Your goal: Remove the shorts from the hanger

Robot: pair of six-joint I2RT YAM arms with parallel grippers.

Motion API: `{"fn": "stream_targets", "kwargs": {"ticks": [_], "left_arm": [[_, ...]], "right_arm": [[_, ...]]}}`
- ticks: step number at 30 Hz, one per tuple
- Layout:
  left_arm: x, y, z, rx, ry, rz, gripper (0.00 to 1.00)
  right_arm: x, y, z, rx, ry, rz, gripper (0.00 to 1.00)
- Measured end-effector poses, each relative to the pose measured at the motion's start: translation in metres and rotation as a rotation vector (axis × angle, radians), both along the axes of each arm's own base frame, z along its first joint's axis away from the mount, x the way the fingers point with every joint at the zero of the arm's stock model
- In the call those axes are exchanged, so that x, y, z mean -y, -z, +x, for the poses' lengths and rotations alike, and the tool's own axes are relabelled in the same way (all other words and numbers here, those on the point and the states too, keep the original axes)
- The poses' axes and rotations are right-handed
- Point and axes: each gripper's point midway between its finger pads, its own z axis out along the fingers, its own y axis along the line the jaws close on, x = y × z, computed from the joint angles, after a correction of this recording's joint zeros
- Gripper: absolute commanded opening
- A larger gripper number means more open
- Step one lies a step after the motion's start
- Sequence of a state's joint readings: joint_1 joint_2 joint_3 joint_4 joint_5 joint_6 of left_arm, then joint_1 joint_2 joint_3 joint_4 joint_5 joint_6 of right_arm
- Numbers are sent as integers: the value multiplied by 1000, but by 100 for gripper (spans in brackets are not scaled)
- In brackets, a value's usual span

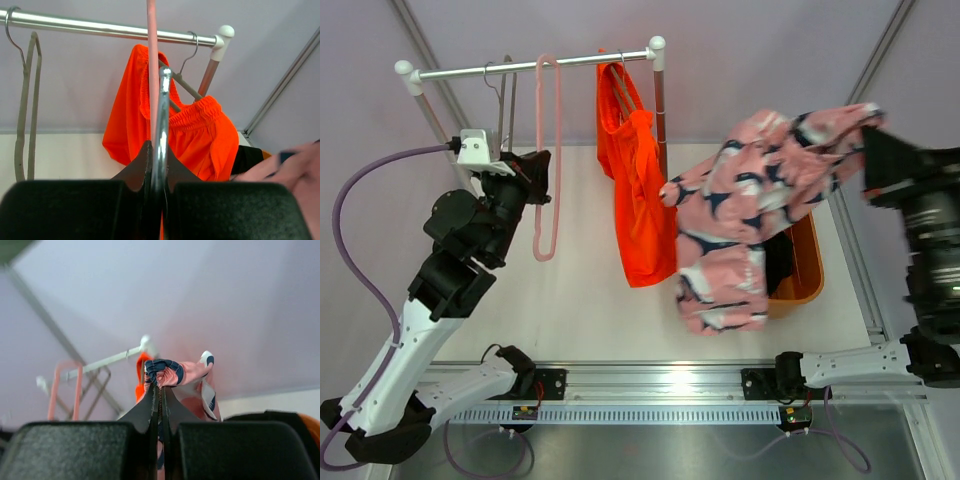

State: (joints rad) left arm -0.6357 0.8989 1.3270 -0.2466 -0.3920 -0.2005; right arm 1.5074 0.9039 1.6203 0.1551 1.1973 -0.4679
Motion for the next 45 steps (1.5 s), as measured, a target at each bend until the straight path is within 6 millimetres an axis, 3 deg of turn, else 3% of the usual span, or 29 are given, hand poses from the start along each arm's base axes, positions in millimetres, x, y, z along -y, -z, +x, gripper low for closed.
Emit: {"fn": "stream_targets", "kwargs": {"ticks": [2,4,7,11,17,23,26,28,35,39,42,45], "left_arm": [[1,7,-1,-15,9,9,0],[3,14,-1,-28,18,20,0],[6,27,0,-56,28,39,0],[10,43,2,-90,40,62,0],[14,45,2,-96,58,62,0],[15,46,2,-97,65,64,0],[17,47,2,-101,70,64,0],[18,49,3,-105,74,68,0],[21,54,4,-123,84,85,0],[21,55,4,-124,87,92,0],[21,57,3,-127,90,99,0],[21,60,3,-131,89,106,0]], "right_arm": [[60,-29,-1,56,71,143,0],[103,-46,-3,101,132,228,0],[133,-54,-5,133,199,258,0],[125,-44,-3,146,240,178,0],[98,-33,-1,151,251,48,0],[81,-58,5,143,323,-28,0],[68,-77,20,148,410,-117,0],[64,-82,42,139,486,-168,0],[59,-38,147,-33,528,-272,0],[60,18,201,-199,483,-272,0],[69,62,221,-317,442,-232,0],[68,111,226,-420,378,-185,0]]}}
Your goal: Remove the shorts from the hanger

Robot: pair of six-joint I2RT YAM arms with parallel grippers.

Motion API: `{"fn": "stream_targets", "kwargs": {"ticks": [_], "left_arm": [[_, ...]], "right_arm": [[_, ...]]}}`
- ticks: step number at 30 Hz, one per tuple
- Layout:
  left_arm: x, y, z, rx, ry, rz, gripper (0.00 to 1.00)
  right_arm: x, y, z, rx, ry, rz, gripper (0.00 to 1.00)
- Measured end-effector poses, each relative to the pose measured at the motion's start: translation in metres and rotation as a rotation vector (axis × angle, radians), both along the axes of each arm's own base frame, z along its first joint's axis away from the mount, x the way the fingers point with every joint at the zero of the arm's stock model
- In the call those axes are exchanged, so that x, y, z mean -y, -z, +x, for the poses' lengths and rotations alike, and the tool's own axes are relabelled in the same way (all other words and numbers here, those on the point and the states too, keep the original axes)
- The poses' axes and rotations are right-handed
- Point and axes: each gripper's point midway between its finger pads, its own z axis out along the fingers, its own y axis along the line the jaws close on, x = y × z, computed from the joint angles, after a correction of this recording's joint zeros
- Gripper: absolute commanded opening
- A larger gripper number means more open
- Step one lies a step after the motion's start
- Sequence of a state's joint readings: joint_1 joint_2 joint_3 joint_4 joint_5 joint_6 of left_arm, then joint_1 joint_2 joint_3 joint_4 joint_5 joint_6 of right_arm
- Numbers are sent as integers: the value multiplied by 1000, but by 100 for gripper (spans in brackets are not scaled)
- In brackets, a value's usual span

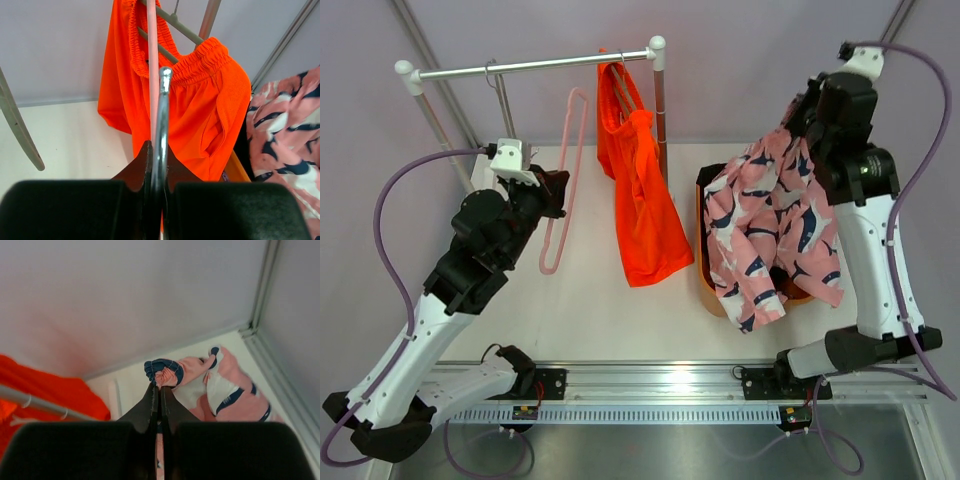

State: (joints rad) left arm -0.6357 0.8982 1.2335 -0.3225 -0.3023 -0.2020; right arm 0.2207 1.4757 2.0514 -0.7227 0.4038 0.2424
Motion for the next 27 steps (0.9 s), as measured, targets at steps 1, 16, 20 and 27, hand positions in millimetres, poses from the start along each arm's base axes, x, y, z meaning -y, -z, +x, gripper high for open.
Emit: {"fn": "stream_targets", "kwargs": {"ticks": [1,16,20,27], "left_arm": [[0,1,0,-2,0,1,0],[5,11,3,-24,15,16,0],[5,12,3,-29,15,20,0],[4,22,3,-62,9,46,0]], "right_arm": [[-7,21,-3,-34,-32,29,0],[-85,367,-61,-598,-149,392,0],[-104,439,-45,-716,-115,489,0],[-122,443,-14,-599,-152,609,0]]}}
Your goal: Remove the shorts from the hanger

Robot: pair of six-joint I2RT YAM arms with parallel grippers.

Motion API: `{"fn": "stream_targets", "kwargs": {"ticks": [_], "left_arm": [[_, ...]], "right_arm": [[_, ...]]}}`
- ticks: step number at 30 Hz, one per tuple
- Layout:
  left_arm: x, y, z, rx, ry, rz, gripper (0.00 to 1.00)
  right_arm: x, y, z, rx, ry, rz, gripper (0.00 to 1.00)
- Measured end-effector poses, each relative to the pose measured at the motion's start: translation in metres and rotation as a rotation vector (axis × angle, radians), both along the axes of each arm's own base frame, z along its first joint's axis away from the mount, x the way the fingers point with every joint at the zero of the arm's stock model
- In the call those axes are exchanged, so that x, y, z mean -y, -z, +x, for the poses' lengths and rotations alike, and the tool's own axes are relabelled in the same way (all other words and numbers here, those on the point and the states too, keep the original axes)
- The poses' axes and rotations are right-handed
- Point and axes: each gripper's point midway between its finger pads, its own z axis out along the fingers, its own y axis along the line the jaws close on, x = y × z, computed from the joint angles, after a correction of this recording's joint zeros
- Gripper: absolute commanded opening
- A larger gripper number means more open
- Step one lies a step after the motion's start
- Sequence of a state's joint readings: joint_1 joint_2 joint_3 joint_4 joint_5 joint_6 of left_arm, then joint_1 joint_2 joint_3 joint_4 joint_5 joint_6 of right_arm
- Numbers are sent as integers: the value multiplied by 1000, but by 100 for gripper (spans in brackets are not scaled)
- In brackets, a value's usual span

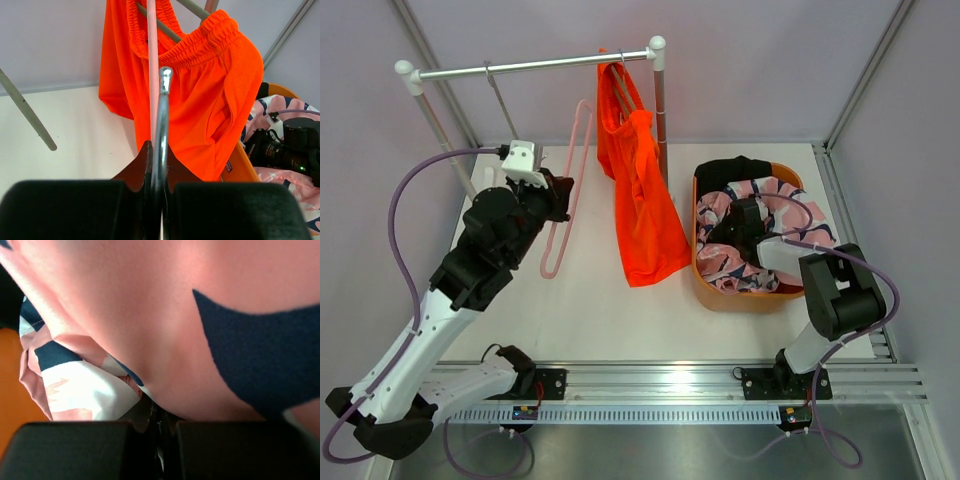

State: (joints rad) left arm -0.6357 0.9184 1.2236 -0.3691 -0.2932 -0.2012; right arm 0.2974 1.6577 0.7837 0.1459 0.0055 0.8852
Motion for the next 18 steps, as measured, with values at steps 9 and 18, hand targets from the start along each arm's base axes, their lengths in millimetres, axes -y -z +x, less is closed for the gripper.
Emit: {"fn": "stream_targets", "kwargs": {"ticks": [9,18], "left_arm": [[-7,4,0,-43,-33,35,0],[-9,-15,7,-86,-72,56,0]], "right_arm": [[19,-65,-26,81,7,-62,42],[39,-219,-54,394,12,-69,57]]}}
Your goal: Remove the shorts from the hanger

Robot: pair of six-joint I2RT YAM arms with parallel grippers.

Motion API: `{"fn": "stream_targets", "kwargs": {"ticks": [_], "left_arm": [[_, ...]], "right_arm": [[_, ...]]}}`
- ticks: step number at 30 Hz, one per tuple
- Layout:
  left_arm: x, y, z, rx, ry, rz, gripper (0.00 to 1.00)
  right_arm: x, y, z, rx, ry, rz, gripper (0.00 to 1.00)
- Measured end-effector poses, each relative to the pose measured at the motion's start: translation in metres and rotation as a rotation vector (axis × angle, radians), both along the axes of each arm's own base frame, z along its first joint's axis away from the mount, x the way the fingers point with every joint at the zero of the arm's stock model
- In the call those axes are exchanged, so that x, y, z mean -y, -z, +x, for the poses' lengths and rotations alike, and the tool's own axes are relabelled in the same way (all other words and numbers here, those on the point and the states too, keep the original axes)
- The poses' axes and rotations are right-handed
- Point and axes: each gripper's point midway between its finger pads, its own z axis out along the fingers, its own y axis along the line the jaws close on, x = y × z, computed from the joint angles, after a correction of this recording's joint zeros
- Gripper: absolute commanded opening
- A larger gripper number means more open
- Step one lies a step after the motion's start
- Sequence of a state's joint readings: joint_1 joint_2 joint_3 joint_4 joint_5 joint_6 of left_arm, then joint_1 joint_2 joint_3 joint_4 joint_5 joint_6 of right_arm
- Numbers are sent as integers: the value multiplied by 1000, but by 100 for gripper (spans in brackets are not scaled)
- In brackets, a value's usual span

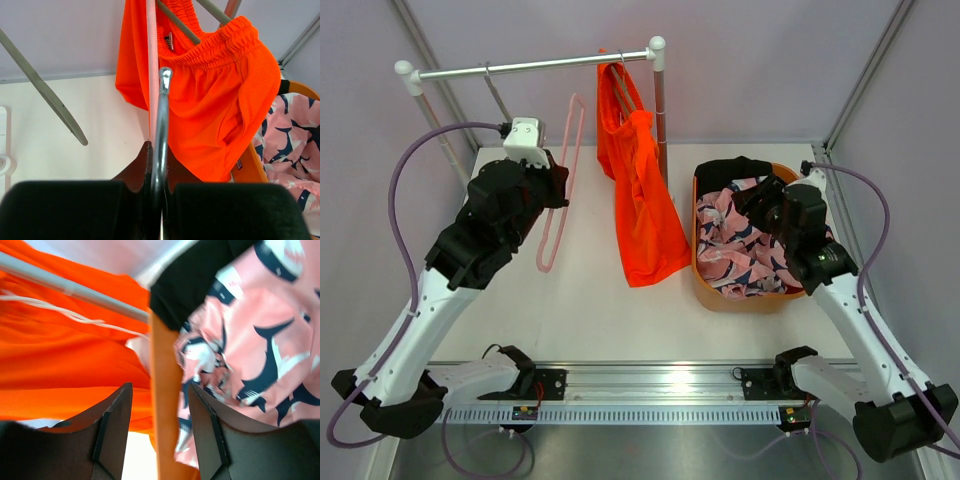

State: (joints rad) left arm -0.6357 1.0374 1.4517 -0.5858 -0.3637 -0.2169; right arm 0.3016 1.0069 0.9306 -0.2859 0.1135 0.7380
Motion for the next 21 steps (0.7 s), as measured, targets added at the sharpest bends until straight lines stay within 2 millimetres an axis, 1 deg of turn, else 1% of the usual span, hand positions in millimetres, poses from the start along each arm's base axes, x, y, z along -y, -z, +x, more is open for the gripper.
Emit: {"fn": "stream_targets", "kwargs": {"ticks": [1,3,5,7,10,13,18,21], "left_arm": [[1,0,3,-7,-7,5,0],[1,8,8,-33,-27,22,0],[-1,18,12,-67,-49,45,0],[-6,27,15,-96,-78,64,0],[-17,36,19,-125,-140,84,0],[-29,38,16,-122,-195,80,0],[-52,42,-1,-108,-261,58,0],[-59,40,-7,-97,-281,36,0]], "right_arm": [[1,-14,-2,28,-3,0,58],[3,-33,-9,63,-8,-3,59],[6,-46,-17,88,-12,-7,59],[8,-56,-24,104,-16,-10,60],[12,-65,-35,127,-19,-11,61],[13,-70,-44,139,-26,-12,62],[15,-74,-55,151,-37,-9,62],[15,-79,-59,166,-44,-3,63]]}}
